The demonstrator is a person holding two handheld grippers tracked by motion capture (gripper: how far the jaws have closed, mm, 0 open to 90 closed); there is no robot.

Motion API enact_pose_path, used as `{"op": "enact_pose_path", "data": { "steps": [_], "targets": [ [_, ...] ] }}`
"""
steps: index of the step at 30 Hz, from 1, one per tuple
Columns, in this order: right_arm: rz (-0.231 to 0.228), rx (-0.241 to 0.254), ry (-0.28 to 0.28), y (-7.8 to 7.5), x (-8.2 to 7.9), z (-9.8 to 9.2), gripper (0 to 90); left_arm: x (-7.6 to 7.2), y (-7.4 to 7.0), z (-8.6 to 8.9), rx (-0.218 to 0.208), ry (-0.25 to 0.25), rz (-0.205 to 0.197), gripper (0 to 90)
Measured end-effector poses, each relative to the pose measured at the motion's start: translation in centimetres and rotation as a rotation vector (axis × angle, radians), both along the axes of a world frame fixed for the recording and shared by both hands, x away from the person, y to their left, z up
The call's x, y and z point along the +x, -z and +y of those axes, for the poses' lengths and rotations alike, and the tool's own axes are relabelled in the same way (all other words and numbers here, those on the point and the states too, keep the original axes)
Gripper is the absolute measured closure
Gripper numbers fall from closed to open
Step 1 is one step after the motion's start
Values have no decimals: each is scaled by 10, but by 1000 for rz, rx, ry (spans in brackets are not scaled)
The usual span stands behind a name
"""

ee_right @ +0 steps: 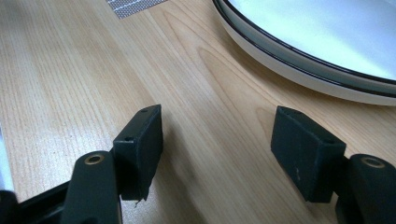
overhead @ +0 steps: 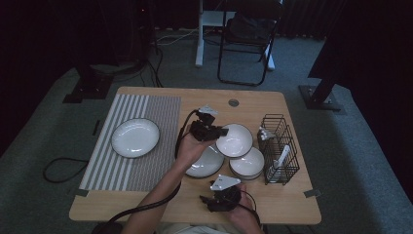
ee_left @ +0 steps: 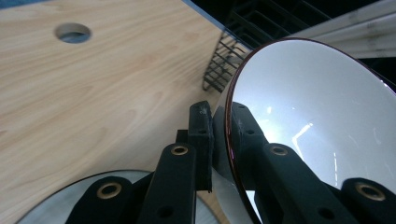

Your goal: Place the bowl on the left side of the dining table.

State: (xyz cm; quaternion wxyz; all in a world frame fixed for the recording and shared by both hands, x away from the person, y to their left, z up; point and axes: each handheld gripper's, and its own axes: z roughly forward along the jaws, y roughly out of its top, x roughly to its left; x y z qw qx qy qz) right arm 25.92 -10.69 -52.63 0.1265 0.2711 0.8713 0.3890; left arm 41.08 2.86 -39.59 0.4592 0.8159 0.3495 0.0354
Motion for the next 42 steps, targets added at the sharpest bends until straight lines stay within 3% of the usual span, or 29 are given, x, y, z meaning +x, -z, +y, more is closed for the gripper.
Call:
{"op": "enact_pose_path", "data": {
  "steps": [6,42],
  "targets": [
    [-1,1,2,0,0,0,337,-1,-4,19,-10,-32,-14,824],
    [2,0,3,0,0,0,337,3,8,111,-19,-223,2,823]
  ]
}}
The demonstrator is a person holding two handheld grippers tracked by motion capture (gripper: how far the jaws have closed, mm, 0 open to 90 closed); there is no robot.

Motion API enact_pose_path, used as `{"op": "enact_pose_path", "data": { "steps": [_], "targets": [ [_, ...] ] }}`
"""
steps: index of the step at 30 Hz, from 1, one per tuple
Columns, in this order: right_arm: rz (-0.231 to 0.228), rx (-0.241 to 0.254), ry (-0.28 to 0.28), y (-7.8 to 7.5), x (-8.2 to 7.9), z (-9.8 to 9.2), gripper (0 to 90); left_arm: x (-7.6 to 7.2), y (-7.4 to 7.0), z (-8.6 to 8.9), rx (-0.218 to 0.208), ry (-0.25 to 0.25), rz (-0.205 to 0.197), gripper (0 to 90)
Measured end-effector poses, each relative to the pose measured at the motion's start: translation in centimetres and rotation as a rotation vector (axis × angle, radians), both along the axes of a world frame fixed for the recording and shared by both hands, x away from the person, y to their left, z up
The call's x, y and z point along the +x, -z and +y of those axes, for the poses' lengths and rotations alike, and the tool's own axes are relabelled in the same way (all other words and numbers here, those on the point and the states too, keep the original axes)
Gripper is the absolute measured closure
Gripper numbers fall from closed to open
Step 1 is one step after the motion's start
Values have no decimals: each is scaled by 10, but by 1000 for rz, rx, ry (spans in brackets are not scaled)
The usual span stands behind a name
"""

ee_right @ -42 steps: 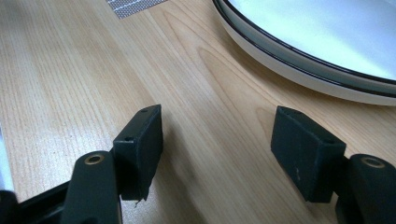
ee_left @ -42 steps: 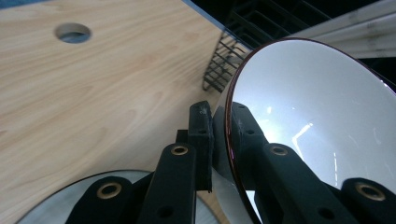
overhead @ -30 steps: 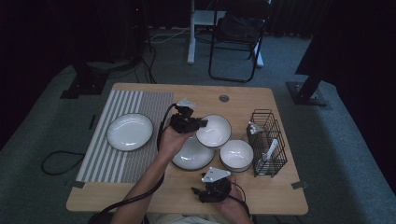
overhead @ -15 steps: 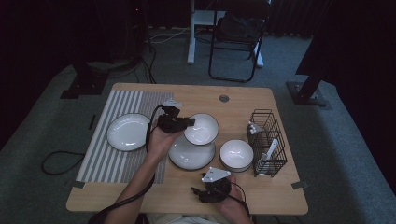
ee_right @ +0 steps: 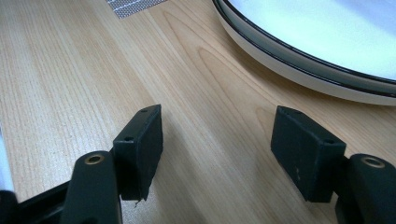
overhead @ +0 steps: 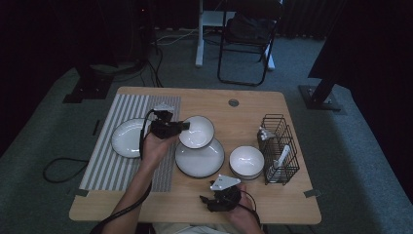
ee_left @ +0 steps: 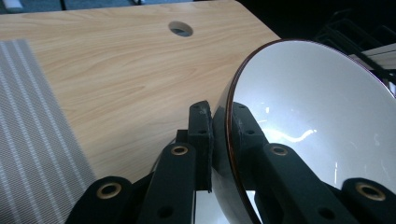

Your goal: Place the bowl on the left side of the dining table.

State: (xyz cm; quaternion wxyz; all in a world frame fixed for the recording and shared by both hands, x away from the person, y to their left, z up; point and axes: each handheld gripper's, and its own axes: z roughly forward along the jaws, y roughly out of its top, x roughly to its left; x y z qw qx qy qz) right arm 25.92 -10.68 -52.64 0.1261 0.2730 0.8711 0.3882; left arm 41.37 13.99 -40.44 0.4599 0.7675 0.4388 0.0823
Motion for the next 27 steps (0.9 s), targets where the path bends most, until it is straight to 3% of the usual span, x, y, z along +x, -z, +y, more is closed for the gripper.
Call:
{"op": "enact_pose_path", "data": {
  "steps": [27],
  "targets": [
    [-1,1,1,0,0,0,337,7,7,68,23,-172,2,822]
  ]
}}
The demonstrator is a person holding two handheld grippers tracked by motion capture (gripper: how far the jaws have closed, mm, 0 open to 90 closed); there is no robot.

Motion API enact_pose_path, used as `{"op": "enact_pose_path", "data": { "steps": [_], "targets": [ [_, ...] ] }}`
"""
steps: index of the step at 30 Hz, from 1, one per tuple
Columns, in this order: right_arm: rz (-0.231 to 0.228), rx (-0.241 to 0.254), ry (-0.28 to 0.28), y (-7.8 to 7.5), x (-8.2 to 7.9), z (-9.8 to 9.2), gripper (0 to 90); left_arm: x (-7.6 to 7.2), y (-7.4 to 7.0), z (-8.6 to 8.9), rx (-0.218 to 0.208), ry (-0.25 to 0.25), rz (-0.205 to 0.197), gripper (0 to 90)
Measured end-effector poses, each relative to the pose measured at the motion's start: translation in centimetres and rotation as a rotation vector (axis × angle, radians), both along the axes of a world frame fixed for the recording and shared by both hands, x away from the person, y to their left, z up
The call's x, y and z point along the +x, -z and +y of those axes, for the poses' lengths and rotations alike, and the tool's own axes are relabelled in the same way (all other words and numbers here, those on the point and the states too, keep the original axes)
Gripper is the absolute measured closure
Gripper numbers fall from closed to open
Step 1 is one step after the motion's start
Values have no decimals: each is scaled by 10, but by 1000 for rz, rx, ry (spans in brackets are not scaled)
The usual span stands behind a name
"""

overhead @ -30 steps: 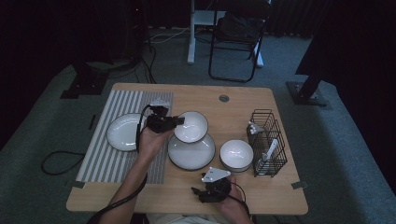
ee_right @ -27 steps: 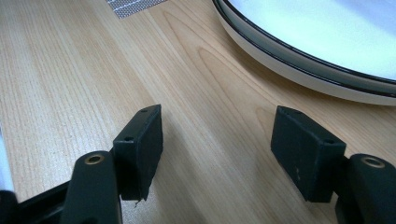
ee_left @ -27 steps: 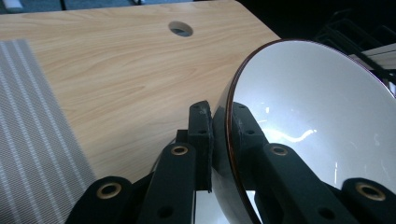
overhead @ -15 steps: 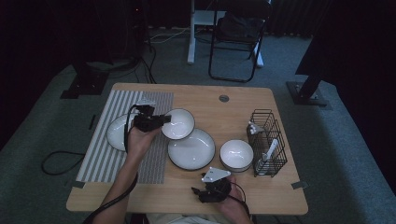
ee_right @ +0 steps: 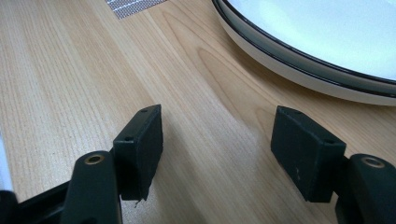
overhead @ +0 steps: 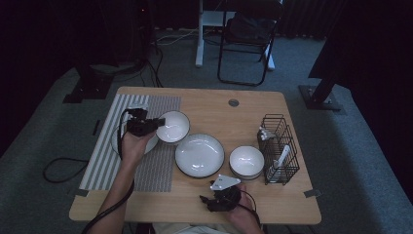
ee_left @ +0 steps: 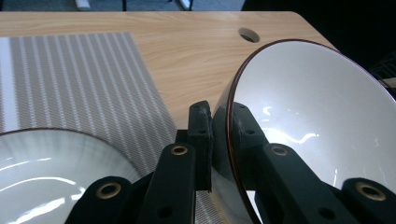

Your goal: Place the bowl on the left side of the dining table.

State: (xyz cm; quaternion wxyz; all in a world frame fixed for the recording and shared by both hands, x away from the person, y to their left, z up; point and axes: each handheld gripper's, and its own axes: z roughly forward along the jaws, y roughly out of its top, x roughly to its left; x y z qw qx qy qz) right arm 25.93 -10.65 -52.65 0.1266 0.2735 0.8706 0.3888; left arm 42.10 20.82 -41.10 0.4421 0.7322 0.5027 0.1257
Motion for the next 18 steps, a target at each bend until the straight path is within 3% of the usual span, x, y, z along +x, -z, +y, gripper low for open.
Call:
{"op": "enact_pose_path", "data": {
  "steps": [18],
  "targets": [
    [0,0,1,0,0,0,337,1,5,39,15,-90,9,821]
  ]
}}
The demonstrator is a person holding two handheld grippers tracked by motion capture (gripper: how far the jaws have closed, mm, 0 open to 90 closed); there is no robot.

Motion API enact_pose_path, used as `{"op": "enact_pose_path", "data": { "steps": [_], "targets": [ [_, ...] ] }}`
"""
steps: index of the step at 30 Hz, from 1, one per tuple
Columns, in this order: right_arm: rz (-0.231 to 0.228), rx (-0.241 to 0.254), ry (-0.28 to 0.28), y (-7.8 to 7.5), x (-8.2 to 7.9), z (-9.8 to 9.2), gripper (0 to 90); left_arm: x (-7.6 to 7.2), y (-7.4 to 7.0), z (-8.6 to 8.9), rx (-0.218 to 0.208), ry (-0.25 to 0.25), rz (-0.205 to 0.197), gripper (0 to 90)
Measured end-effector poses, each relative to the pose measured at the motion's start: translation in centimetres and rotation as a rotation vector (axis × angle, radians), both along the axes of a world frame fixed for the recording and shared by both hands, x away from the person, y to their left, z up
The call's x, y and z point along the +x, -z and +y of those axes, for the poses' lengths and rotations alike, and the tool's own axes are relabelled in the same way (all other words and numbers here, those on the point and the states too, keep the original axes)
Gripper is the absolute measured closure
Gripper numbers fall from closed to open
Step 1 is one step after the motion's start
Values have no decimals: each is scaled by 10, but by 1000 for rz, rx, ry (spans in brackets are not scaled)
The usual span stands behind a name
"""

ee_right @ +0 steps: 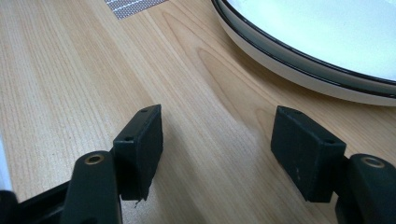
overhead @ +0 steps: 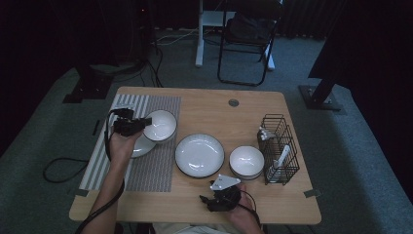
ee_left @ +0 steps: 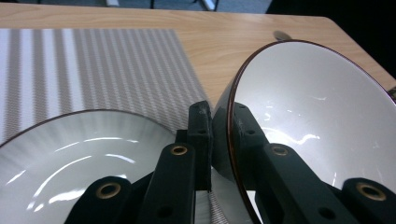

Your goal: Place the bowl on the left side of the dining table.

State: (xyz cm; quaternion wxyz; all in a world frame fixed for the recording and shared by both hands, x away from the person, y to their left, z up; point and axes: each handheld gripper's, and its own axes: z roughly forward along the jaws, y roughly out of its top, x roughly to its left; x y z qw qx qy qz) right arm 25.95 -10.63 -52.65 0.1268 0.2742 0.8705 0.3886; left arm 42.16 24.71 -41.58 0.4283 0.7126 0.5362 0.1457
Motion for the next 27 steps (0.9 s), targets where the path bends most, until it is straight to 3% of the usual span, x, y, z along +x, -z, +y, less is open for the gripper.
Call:
{"op": "enact_pose_path", "data": {
  "steps": [17,27],
  "targets": [
    [0,0,0,0,0,0,337,1,9,39,20,-99,13,821],
    [0,0,0,0,0,0,337,3,21,60,35,-156,44,821]
  ]
}}
